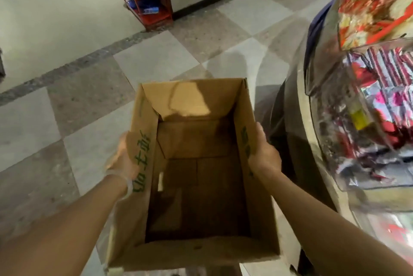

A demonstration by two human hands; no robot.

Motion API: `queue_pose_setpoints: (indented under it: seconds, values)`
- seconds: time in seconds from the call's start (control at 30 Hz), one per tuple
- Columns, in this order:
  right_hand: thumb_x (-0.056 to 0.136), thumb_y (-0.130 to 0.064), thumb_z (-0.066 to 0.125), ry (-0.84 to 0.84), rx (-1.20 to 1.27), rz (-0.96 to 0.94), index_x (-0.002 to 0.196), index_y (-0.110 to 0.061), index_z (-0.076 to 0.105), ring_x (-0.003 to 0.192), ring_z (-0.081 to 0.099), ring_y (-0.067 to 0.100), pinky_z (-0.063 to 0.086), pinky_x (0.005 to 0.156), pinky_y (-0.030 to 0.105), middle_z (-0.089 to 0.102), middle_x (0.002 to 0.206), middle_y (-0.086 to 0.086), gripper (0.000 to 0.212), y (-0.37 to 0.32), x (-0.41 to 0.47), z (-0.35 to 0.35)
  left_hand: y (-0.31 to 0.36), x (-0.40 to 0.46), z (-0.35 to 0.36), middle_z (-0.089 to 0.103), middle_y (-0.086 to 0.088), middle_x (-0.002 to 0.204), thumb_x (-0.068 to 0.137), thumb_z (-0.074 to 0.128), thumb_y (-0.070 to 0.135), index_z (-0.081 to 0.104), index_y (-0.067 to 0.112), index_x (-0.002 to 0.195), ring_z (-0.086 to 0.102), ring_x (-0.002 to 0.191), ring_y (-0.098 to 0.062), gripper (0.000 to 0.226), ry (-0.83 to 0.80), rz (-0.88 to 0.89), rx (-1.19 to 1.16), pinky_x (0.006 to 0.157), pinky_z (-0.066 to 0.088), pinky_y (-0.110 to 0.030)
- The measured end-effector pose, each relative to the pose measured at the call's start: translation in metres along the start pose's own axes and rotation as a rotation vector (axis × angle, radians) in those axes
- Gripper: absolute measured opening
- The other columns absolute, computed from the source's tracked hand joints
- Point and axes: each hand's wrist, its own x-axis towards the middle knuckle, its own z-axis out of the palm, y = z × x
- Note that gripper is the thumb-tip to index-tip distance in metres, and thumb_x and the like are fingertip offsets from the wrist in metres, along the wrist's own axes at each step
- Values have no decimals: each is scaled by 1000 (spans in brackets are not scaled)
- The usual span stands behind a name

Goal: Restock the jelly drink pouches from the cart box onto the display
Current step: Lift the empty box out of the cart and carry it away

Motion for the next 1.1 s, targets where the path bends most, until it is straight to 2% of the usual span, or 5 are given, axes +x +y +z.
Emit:
queue_pose_setpoints:
  seconds: [0.13, 0.4, 0.87, 1.0, 1.1]
  values:
    - [93, -12, 42, -28, -43, 105, 141, -29, 18, 82, 63, 24, 57, 72, 43, 60, 102, 7, 56, 16, 77, 31, 6, 78, 49, 53, -18, 126, 90, 50, 2, 18, 30, 147, 55, 98, -36, 71, -8, -31, 53, 74, 45, -38]
    - [95, -13, 43, -9, -18, 318, 141, -51, -9, 88, 63, 33, 56, 74, 48, 58, 112, 12, 80, 87, 189, 117, -1, 207, 174, 55, -10, 87, 91, 48, 8, 7, 40, 145, 53, 72, -31, 75, -145, -32, 222, 65, 46, -41]
    - [94, -4, 49, -97, 3, 614, 148, -40, -4, 113, 53, 34, 48, 82, 42, 43, 135, 19, 84, 243, 322, 251, -61, 348, 404, 61, -17, 111, 85, 49, 0, -18, 46, 143, 63, 92, -34, 100, -445, 43, 412, 87, 52, -48]
    - [96, -53, 31, -178, -76, 614, 147, -12, 25, 127, 44, 41, 40, 103, 52, 41, 143, 21, 65, 243, 323, 250, -64, 357, 406, 34, -12, 149, 82, 64, 13, -21, 44, 143, 46, 127, -35, 109, -586, -44, 389, 104, 42, -51]
    - [94, -19, 51, -146, 2, 637, 150, -26, 11, 135, 34, 35, 39, 106, 48, 23, 152, 13, 69, 213, 308, 236, -40, 347, 387, -7, -12, 159, 90, 55, 23, -23, 26, 146, -1, 147, -33, 96, -528, 24, 712, 119, 12, -48]
